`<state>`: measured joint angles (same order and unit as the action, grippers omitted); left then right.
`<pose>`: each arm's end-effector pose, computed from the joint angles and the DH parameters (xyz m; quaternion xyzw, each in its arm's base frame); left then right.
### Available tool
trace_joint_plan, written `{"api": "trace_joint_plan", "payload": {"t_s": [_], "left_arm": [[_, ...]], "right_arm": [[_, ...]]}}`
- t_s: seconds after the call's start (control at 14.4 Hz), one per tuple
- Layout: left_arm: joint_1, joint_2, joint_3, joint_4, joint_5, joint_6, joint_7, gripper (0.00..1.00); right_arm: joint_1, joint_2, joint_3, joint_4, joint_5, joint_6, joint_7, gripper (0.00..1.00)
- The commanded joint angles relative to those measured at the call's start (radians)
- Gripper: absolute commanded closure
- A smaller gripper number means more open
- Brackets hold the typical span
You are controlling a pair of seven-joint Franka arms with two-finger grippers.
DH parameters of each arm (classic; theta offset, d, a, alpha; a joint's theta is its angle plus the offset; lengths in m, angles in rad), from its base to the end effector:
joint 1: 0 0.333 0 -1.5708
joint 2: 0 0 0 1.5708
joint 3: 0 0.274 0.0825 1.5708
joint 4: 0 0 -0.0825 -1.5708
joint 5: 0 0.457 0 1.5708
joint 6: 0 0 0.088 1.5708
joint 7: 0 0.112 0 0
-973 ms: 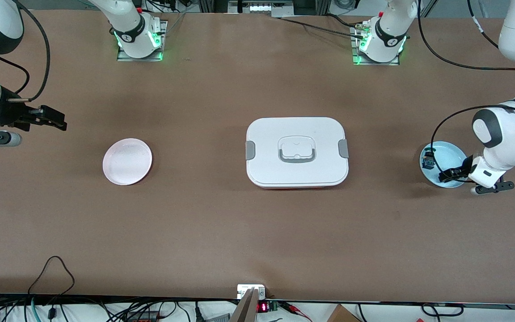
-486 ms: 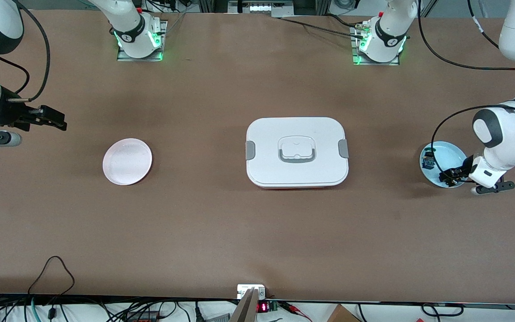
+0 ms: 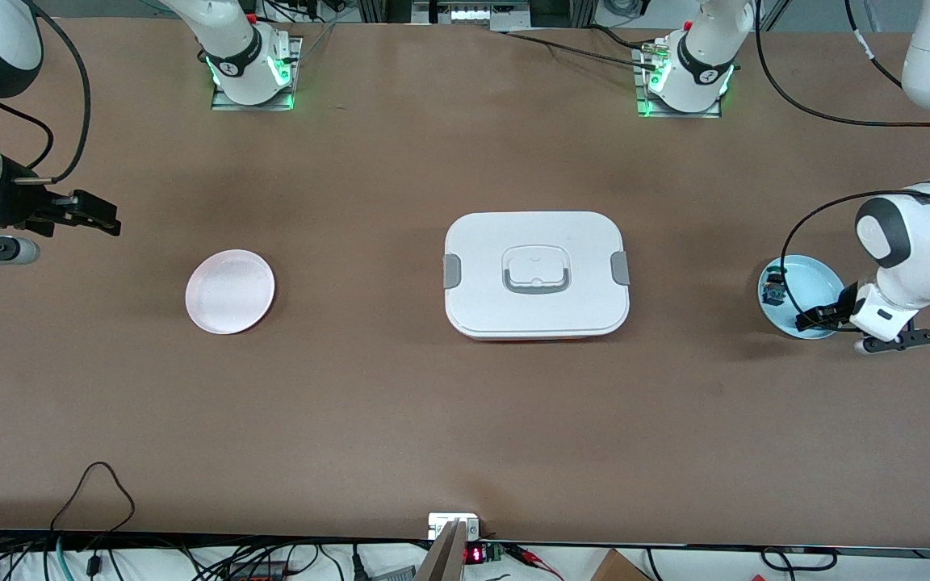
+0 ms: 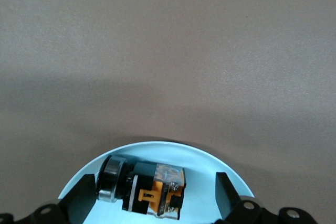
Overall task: Transfer orange switch to right arm and place
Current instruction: 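Lower the left gripper around the orange-topped switch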
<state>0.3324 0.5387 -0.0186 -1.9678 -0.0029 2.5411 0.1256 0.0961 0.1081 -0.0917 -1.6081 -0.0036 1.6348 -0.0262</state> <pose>0.6096 0.1973 0.0981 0.9952 0.0965 0.0181 0.0017 0.6542 0.0044 0.4934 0.9990 0.0155 -0.0405 0.0063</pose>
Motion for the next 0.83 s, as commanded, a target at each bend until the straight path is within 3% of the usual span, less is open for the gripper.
{"api": "trace_joint_plan", "payload": {"t_s": [0.0,0.76], "left_arm": [[0.02,0.015,-0.006,0.001,0.014,0.002,-0.004,0.0],[0.023,0.009,-0.006,0.009,0.014,-0.013,0.003,0.0]], "right_arm": [[-0.003,-0.013,0.003,0.004,0.002,-0.015,-0.017,0.0],[-0.006,-0.01,0.003,0.004,0.002,-0.016,-0.017,0.0]]}}
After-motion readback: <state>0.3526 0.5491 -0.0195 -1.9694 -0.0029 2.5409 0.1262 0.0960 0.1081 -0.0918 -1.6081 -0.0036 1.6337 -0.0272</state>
